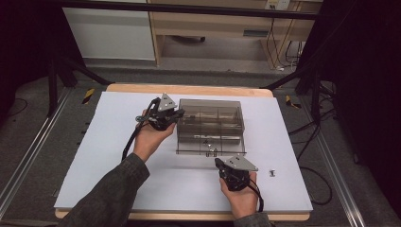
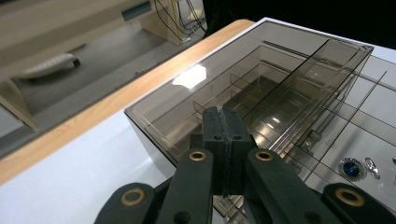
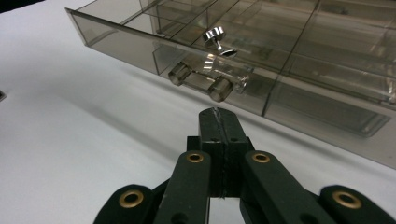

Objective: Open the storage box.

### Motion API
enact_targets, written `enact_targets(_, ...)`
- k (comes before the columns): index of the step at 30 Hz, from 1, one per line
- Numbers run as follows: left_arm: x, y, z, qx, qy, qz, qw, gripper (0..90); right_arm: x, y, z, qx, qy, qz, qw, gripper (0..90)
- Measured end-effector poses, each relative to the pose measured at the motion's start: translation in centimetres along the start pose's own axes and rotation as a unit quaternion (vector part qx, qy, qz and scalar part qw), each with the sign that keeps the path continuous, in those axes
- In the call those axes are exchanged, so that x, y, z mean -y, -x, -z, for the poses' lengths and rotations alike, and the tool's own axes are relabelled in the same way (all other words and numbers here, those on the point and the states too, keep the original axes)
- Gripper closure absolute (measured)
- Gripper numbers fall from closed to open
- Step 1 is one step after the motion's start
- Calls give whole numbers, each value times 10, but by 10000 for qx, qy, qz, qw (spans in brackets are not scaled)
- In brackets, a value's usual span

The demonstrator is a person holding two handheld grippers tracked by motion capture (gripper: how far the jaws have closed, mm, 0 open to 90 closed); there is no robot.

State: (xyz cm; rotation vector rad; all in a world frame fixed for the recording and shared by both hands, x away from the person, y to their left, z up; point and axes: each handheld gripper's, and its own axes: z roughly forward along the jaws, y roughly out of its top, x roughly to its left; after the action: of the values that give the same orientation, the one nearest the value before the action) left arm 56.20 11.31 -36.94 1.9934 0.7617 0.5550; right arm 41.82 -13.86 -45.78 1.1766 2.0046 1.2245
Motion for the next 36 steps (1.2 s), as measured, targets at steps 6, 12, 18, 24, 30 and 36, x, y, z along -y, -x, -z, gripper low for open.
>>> enact_targets(6, -1, 1, -13, -33, -68, 28, 10000, 900, -2, 6, 2, 128, 198, -32, 9997, 900)
enact_targets(12, -1, 5, -21, -52, -179, -77, 9998, 900, -1, 7, 1, 152, 167, -13, 9997, 900)
enact_targets(18, -2, 8, -25, -38, -275, -141, 9995, 900, -1, 10, 3, 256, 204, -10, 9995, 900)
enact_targets(24, -3, 12, -32, 3, -398, -161, 9991, 900, -2, 10, 1, 317, 194, 28, 9993, 900)
enact_targets(30, -1, 16, -38, 27, -489, -180, 9986, 900, -4, 9, -2, 328, 246, 70, 9991, 900)
enact_targets(36, -2, 19, -40, -4, -487, -178, 9987, 900, -9, 13, -8, 407, 259, 141, 9987, 900)
